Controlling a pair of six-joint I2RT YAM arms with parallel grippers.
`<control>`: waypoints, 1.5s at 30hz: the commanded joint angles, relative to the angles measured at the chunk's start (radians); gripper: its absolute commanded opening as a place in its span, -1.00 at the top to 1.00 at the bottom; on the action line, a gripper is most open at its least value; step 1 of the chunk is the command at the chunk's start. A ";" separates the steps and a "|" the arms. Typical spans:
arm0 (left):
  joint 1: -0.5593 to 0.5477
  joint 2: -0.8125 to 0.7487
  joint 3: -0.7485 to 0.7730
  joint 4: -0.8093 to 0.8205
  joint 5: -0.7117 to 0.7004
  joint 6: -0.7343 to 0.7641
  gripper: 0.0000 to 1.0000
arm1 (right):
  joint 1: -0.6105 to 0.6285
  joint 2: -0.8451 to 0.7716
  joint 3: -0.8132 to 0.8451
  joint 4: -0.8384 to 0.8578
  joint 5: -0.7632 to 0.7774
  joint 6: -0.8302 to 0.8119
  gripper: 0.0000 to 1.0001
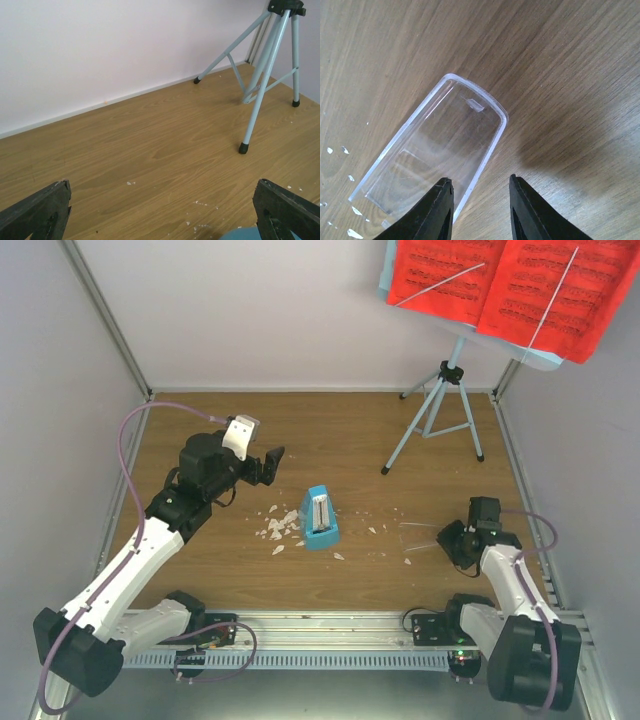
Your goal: Pack up the instrument practice props
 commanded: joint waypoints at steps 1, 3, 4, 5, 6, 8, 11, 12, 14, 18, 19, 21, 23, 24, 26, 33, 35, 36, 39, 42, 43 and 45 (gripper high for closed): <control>0.007 -0.016 -0.010 0.055 -0.006 0.009 -0.98 | -0.007 0.022 -0.018 0.039 -0.010 0.004 0.33; 0.006 -0.016 -0.009 0.056 -0.007 0.009 -0.98 | -0.008 0.030 -0.022 0.046 -0.015 0.003 0.33; 0.006 -0.015 -0.009 0.055 -0.006 0.009 -0.98 | -0.007 0.033 -0.025 0.051 -0.017 0.002 0.33; 0.006 -0.014 -0.009 0.054 -0.007 0.009 -0.98 | -0.008 0.035 -0.027 0.058 -0.018 0.000 0.34; 0.006 -0.013 -0.009 0.054 -0.007 0.009 -0.98 | -0.007 0.037 -0.029 0.060 -0.019 -0.001 0.34; 0.007 -0.011 -0.009 0.054 -0.007 0.009 -0.98 | -0.007 0.040 -0.028 0.065 -0.019 -0.003 0.36; 0.006 -0.010 -0.011 0.055 -0.006 0.009 -0.98 | -0.007 0.043 -0.028 0.073 -0.016 -0.010 0.43; 0.006 -0.009 -0.011 0.054 -0.007 0.009 -0.98 | -0.008 0.044 -0.029 0.076 -0.013 -0.012 0.44; 0.006 -0.010 -0.011 0.054 -0.007 0.009 -0.98 | -0.008 0.045 -0.030 0.078 -0.008 -0.017 0.46; 0.005 -0.008 -0.011 0.055 -0.006 0.009 -0.98 | -0.007 0.051 -0.033 0.085 0.004 -0.027 0.52; 0.006 -0.008 -0.011 0.053 -0.007 0.009 -0.98 | -0.007 0.052 -0.034 0.090 0.004 -0.028 0.52; 0.006 -0.007 -0.011 0.054 -0.006 0.009 -0.98 | -0.007 0.056 -0.035 0.095 0.004 -0.031 0.53; 0.006 -0.007 -0.010 0.054 -0.006 0.009 -0.98 | -0.007 0.063 -0.037 0.102 0.004 -0.035 0.53; 0.007 -0.006 -0.011 0.054 -0.006 0.009 -0.98 | -0.008 0.066 -0.037 0.105 0.006 -0.038 0.54; 0.006 -0.005 -0.011 0.054 -0.004 0.009 -0.98 | -0.008 0.073 -0.038 0.110 0.008 -0.045 0.59; 0.006 -0.005 -0.011 0.053 -0.003 0.009 -0.98 | -0.007 0.083 -0.049 0.130 0.008 -0.054 0.73; 0.006 -0.005 -0.011 0.054 -0.002 0.009 -0.98 | -0.007 0.081 -0.052 0.132 0.006 -0.055 0.76; 0.006 -0.004 -0.011 0.054 -0.003 0.009 -0.98 | -0.007 0.081 -0.052 0.132 0.005 -0.056 0.79; 0.006 -0.004 -0.011 0.053 -0.001 0.009 -0.98 | -0.008 0.079 -0.049 0.129 0.004 -0.061 0.89; 0.006 -0.005 -0.011 0.054 0.001 0.009 -0.98 | -0.008 0.077 -0.045 0.127 0.006 -0.069 0.97; 0.006 -0.004 -0.011 0.054 0.002 0.009 -0.98 | -0.007 0.077 -0.046 0.127 0.007 -0.071 0.97; 0.005 -0.003 -0.011 0.054 0.004 0.009 -0.98 | -0.008 0.077 -0.047 0.129 0.007 -0.074 0.97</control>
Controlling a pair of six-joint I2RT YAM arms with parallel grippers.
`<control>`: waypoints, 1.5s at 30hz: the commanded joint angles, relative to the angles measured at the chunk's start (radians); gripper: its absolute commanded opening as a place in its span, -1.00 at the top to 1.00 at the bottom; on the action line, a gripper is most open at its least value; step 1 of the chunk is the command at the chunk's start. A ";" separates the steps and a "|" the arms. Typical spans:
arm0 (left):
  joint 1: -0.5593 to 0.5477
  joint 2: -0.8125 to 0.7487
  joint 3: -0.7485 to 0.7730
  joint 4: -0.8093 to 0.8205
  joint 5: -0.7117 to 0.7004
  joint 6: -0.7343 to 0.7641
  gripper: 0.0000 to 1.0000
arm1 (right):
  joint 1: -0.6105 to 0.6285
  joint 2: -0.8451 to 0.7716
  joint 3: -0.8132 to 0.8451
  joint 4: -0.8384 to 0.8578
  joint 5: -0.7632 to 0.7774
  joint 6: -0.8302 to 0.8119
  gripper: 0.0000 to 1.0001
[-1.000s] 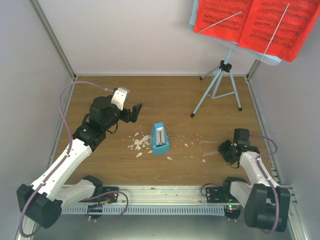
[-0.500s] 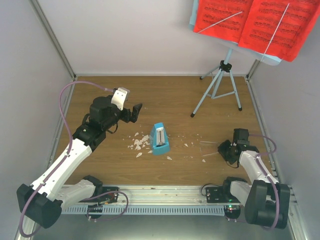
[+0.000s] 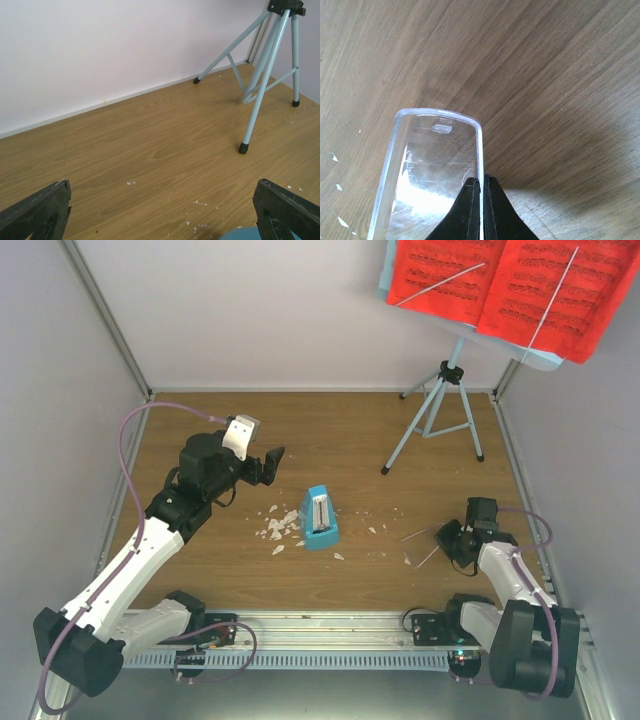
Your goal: Pack up the instrument practice props
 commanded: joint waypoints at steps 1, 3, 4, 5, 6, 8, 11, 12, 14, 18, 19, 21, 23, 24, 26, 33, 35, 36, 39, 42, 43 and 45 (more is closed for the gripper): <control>0.007 -0.004 -0.009 0.054 0.005 0.008 -0.98 | -0.008 0.001 -0.011 0.006 0.013 -0.018 0.97; 0.006 -0.004 -0.009 0.053 0.006 0.008 -0.98 | -0.008 0.003 -0.014 0.009 0.011 -0.021 0.93; 0.006 -0.002 -0.009 0.054 0.007 0.008 -0.98 | -0.008 0.004 -0.014 0.010 0.011 -0.022 0.90; 0.007 -0.002 -0.009 0.053 0.009 0.008 -0.98 | -0.008 0.004 -0.014 0.011 0.010 -0.022 0.88; 0.007 -0.002 -0.009 0.053 0.009 0.008 -0.98 | -0.008 0.004 -0.015 0.011 0.009 -0.022 0.86; 0.006 -0.002 -0.009 0.052 0.012 0.008 -0.98 | -0.007 0.005 -0.015 0.012 0.010 -0.023 0.84; 0.006 -0.004 -0.009 0.053 0.014 0.008 -0.98 | -0.007 0.006 -0.019 0.018 0.005 -0.024 0.83; 0.006 -0.004 -0.009 0.052 0.014 0.008 -0.98 | -0.007 0.006 -0.018 0.019 0.002 -0.024 0.83; 0.006 -0.004 -0.009 0.052 0.016 0.008 -0.98 | -0.007 0.004 -0.018 0.017 -0.002 -0.026 0.85; 0.006 -0.002 -0.011 0.052 0.017 0.008 -0.98 | -0.008 -0.012 -0.004 0.000 -0.001 -0.032 0.91; 0.006 -0.001 -0.011 0.052 0.017 0.008 -0.98 | -0.008 -0.019 0.003 -0.007 0.002 -0.034 0.93; 0.007 0.001 -0.011 0.053 0.017 0.008 -0.98 | -0.008 -0.041 0.020 -0.022 0.005 -0.038 0.99; 0.006 0.000 -0.012 0.054 0.017 0.008 -0.98 | -0.007 -0.074 0.035 -0.034 -0.006 -0.039 0.99; 0.007 0.000 -0.014 0.056 0.017 0.008 -0.98 | -0.008 -0.091 0.044 -0.039 -0.014 -0.037 0.99; 0.006 -0.003 -0.018 0.062 0.017 0.008 -0.98 | -0.006 -0.141 0.065 -0.047 -0.030 -0.025 0.99; 0.001 0.007 -0.034 0.080 -0.012 0.039 -0.98 | 0.067 -0.268 0.147 -0.086 -0.025 0.094 0.99; -0.019 0.009 -0.033 0.084 -0.036 0.048 -0.91 | 0.117 -0.295 0.158 -0.078 0.000 0.151 0.99; -0.044 0.005 -0.030 0.083 -0.053 0.058 -0.88 | 0.148 -0.306 0.159 -0.073 0.017 0.198 0.99; -0.184 -0.016 -0.014 0.075 -0.137 0.072 -0.85 | 0.261 -0.317 0.161 -0.036 0.057 0.273 0.99; -0.357 -0.044 0.001 0.069 -0.234 0.052 -0.79 | 0.361 -0.295 0.182 -0.011 0.092 0.329 0.99; -0.423 -0.049 0.000 0.073 -0.279 0.049 -0.78 | 0.394 -0.284 0.193 -0.008 0.107 0.344 0.99; -0.566 -0.049 -0.004 0.087 -0.364 0.052 -0.75 | 0.451 -0.262 0.219 -0.009 0.139 0.364 0.99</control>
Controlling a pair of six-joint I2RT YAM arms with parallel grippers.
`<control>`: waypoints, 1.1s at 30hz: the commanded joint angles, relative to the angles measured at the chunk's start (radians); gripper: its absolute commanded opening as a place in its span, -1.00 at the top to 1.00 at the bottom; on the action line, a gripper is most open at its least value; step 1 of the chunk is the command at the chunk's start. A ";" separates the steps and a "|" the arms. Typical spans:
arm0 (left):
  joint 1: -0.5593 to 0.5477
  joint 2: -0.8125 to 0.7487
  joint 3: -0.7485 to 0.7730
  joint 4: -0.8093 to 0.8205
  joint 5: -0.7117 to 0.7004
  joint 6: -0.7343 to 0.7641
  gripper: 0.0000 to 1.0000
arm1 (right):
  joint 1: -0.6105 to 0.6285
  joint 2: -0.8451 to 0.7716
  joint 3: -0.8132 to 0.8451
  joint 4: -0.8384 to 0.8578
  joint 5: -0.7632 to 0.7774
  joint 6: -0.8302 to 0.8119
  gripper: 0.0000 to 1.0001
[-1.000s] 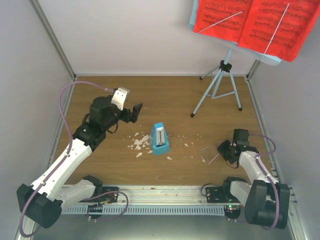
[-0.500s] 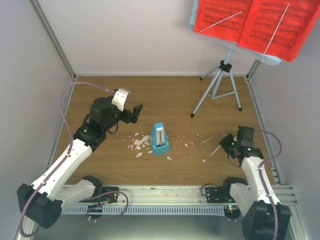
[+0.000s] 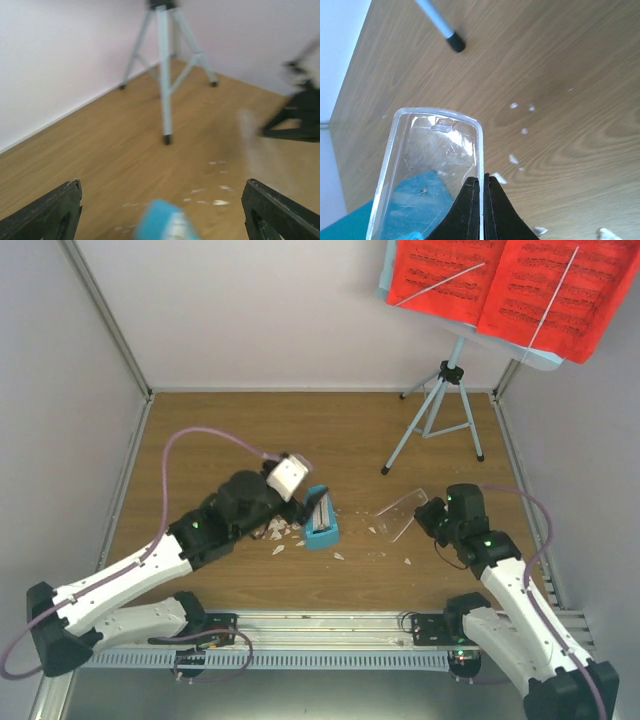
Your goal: Pack up the instrument practice props
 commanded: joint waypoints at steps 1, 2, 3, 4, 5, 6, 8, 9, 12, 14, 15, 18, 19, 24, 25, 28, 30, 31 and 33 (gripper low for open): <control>-0.255 -0.024 0.019 0.077 -0.213 0.009 -0.73 | 0.116 0.035 0.077 0.033 0.095 0.111 0.99; -0.319 -0.009 0.017 0.088 -0.249 0.019 -0.71 | 0.136 0.040 0.085 0.033 0.109 0.121 0.99; -0.375 0.009 0.015 0.099 -0.287 0.030 -0.68 | 0.153 0.043 0.091 0.037 0.113 0.131 0.99; -0.429 0.033 0.014 0.109 -0.321 0.042 -0.66 | 0.165 0.046 0.094 0.043 0.113 0.139 0.99; -0.474 0.058 0.014 0.119 -0.353 0.051 -0.64 | 0.177 0.046 0.097 0.047 0.113 0.147 0.99; -0.512 0.087 0.012 0.132 -0.379 0.062 -0.62 | 0.188 0.047 0.097 0.050 0.113 0.156 0.99; -0.561 0.157 0.013 0.149 -0.414 0.078 -0.60 | 0.205 0.049 0.097 0.054 0.133 0.168 0.99; -0.572 0.188 0.017 0.151 -0.419 0.079 -0.58 | 0.211 0.048 0.097 0.055 0.137 0.174 0.99; -0.576 0.261 0.021 0.169 -0.477 0.073 -0.45 | 0.225 0.048 0.097 0.057 0.138 0.182 0.99; -0.575 0.287 0.015 0.205 -0.521 0.086 -0.38 | 0.229 0.045 0.098 0.058 0.137 0.183 0.99; -0.574 0.292 0.008 0.237 -0.532 0.097 -0.37 | 0.230 0.042 0.097 0.058 0.137 0.185 0.99; -0.555 0.292 -0.021 0.312 -0.521 0.121 -0.34 | 0.232 0.037 0.094 0.063 0.133 0.187 0.99; -0.544 0.294 -0.025 0.321 -0.512 0.119 -0.32 | 0.233 0.036 0.093 0.065 0.131 0.186 0.99; -0.511 0.314 -0.033 0.372 -0.404 0.178 -0.15 | 0.233 0.035 0.083 0.080 0.120 0.185 0.99; -0.509 0.325 -0.031 0.380 -0.389 0.194 -0.11 | 0.233 0.033 0.081 0.083 0.119 0.185 0.99; -0.494 0.362 -0.011 0.374 -0.369 0.226 0.01 | 0.234 0.034 0.079 0.091 0.119 0.184 0.99; -0.482 0.380 0.000 0.374 -0.354 0.244 0.04 | 0.234 0.032 0.079 0.091 0.097 0.182 0.99; -0.475 0.386 0.003 0.377 -0.344 0.254 0.05 | 0.234 0.032 0.078 0.090 0.095 0.180 0.99; -0.464 0.398 0.008 0.381 -0.340 0.275 0.05 | 0.233 0.029 0.077 0.091 0.091 0.182 0.99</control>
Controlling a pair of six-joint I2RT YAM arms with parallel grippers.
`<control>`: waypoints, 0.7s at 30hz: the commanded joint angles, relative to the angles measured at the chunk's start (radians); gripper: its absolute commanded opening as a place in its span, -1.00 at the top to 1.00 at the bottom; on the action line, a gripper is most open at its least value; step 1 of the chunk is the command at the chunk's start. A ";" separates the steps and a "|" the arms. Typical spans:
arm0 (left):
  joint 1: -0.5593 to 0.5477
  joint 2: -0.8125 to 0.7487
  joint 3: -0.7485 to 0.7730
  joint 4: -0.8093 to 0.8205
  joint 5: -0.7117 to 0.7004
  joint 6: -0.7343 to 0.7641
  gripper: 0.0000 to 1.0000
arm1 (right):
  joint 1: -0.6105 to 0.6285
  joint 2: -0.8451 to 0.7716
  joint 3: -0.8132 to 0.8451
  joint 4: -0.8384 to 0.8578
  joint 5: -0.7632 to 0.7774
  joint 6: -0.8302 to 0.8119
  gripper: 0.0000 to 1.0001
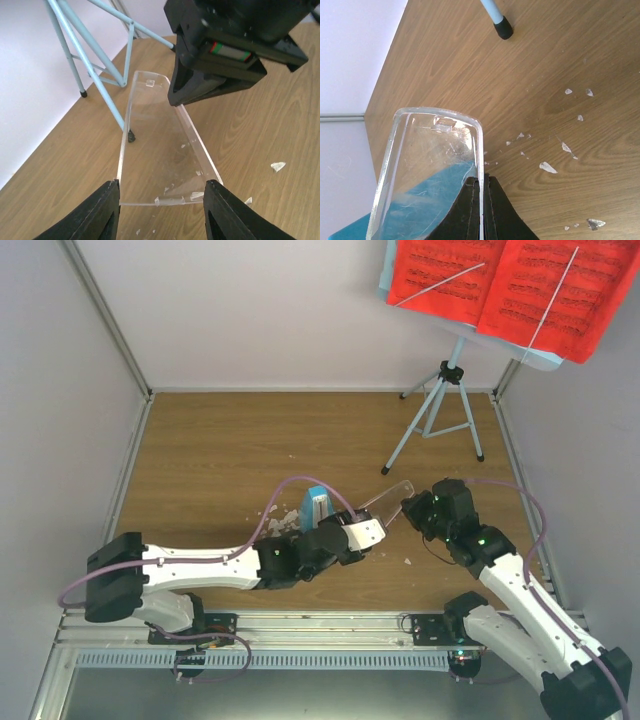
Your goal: Pack up the instrument practice props
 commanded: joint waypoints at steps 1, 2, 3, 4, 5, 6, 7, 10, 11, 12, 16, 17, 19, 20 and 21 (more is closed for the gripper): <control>0.031 0.027 0.028 0.079 0.036 0.066 0.05 | 0.011 -0.016 0.003 0.031 -0.013 0.011 0.99; 0.038 0.032 0.030 0.080 0.033 0.074 0.06 | 0.012 -0.018 0.002 0.034 -0.016 0.011 0.99; 0.043 0.035 0.030 0.086 0.028 0.082 0.06 | 0.012 -0.020 0.001 0.035 -0.018 0.012 0.99; 0.048 0.038 0.030 0.093 0.021 0.090 0.07 | 0.011 -0.021 0.000 0.036 -0.019 0.011 0.99; 0.052 0.039 0.029 0.099 0.015 0.097 0.07 | 0.012 -0.022 -0.001 0.037 -0.020 0.011 0.99; 0.055 0.041 0.028 0.107 0.009 0.102 0.08 | 0.011 -0.023 -0.002 0.037 -0.020 0.011 0.99; 0.057 0.041 0.025 0.117 0.002 0.108 0.08 | 0.012 -0.023 -0.003 0.038 -0.022 0.011 0.99; 0.069 0.043 0.021 0.130 0.015 0.116 0.10 | 0.012 -0.023 -0.009 0.045 -0.027 0.011 0.99; 0.072 0.046 0.021 0.134 0.020 0.121 0.12 | 0.012 -0.024 -0.012 0.049 -0.031 0.011 0.99; 0.075 0.050 0.022 0.136 0.025 0.125 0.15 | 0.012 -0.023 -0.015 0.054 -0.035 0.012 0.99; 0.082 0.071 0.035 0.141 0.042 0.152 0.28 | 0.011 -0.020 -0.023 0.068 -0.050 0.011 0.99; 0.082 0.077 0.039 0.141 0.041 0.162 0.31 | 0.011 -0.018 -0.023 0.070 -0.052 0.011 0.99; 0.083 0.089 0.046 0.141 0.036 0.182 0.35 | 0.011 -0.018 -0.023 0.072 -0.055 0.008 0.99; 0.085 0.094 0.048 0.142 0.035 0.188 0.40 | 0.011 -0.018 -0.024 0.070 -0.055 0.008 0.99; 0.086 0.098 0.050 0.146 0.034 0.195 0.44 | 0.011 -0.018 -0.024 0.071 -0.056 0.007 0.99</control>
